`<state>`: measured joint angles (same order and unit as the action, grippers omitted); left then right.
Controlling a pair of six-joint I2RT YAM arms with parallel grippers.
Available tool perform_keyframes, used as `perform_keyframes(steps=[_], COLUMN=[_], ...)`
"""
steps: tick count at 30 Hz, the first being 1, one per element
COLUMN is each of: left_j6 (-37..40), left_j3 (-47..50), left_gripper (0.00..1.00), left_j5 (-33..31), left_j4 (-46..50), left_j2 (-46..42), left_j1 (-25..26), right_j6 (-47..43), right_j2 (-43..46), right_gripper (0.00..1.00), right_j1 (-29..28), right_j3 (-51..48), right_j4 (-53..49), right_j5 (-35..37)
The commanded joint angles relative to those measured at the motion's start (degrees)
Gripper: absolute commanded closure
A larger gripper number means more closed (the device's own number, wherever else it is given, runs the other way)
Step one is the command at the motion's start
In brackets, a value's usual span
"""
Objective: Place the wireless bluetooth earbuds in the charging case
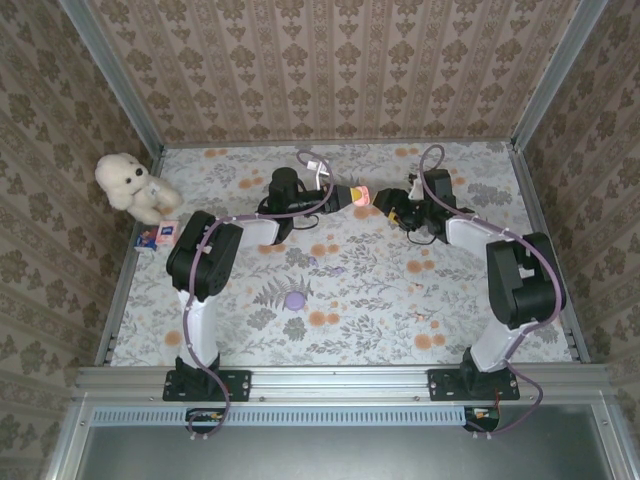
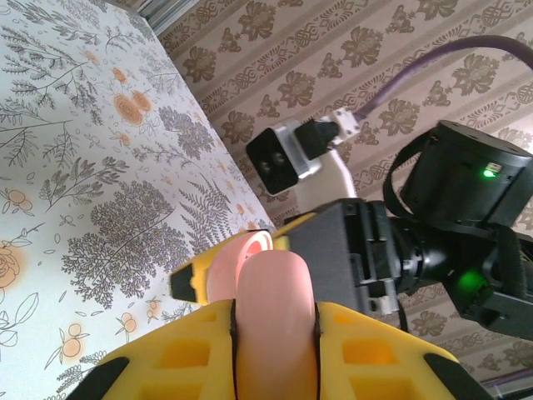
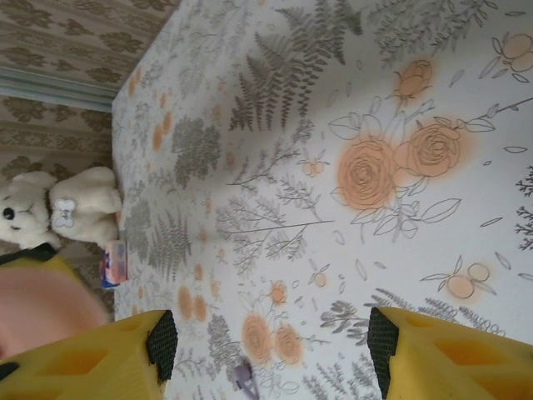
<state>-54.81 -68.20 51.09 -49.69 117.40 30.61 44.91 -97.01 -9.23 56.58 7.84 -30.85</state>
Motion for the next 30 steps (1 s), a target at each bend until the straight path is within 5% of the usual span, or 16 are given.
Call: perform_keyframes(steps=[1, 30], left_j6=[1.17, 0.80], left_j3=[-0.24, 0.49], left_gripper=[1.00, 1.00], left_j5=[1.34, 1.29], left_j4=[-2.21, -3.20], left_j2=[-0.63, -1.66], left_j1=[-0.02, 0.77], right_j6=[-0.61, 0.01], right_j2=[4.90, 0.87], right_gripper=[0.34, 0.40], right_j1=[0.19, -1.23], right_j3=[-1.00, 1.17], right_j4=[-0.29, 1.29], right_j5=[-2.10, -1.55])
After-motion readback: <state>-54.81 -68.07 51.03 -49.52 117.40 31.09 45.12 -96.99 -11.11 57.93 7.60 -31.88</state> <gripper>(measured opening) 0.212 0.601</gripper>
